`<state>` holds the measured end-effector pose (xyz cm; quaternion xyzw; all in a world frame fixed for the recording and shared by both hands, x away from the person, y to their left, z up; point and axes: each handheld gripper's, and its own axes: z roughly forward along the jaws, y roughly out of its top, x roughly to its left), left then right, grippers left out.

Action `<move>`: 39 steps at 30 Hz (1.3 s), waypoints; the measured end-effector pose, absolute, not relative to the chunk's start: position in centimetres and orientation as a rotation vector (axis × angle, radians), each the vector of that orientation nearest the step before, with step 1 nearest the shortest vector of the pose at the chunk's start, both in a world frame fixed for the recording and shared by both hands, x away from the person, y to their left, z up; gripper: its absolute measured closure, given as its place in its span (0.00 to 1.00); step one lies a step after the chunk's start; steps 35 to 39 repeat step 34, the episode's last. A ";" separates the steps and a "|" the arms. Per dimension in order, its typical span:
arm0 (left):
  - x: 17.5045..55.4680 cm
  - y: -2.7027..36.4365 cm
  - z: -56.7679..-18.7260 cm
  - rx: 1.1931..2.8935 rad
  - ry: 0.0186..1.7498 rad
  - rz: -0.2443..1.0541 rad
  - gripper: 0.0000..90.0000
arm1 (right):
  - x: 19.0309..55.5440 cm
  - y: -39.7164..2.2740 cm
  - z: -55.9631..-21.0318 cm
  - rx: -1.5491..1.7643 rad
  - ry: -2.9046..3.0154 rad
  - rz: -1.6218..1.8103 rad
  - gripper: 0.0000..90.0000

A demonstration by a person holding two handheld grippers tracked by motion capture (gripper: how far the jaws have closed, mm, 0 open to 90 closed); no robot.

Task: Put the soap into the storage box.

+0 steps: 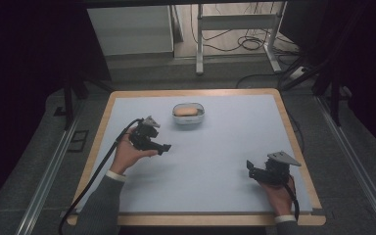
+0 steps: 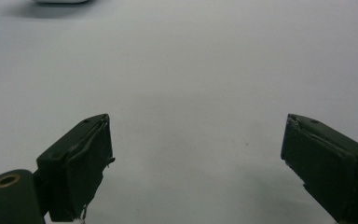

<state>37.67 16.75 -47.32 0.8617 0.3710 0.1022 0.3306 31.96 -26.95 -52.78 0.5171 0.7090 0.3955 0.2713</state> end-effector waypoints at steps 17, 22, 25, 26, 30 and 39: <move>33.4 22.0 -52.1 2.157 1.138 0.221 0.24 | 32.0 -26.9 -52.8 1.391 1.910 1.060 0.10; 33.5 21.8 -52.2 2.160 1.128 0.222 0.24 | 32.0 -26.9 -52.8 1.388 1.911 1.060 0.10; 33.5 21.8 -52.3 2.168 1.130 0.227 0.24 | 32.0 -26.9 -52.8 1.387 1.915 1.058 0.10; 33.4 21.8 -52.3 2.168 1.127 0.226 0.24 | 32.0 -26.9 -52.8 1.387 1.917 1.056 0.10; 33.3 21.8 -52.2 2.164 1.122 0.223 0.24 | 32.0 -26.9 -52.8 1.387 1.918 1.055 0.10; 33.2 21.6 -52.2 2.168 1.115 0.221 0.23 | 32.0 -26.9 -52.8 1.385 1.913 1.062 0.10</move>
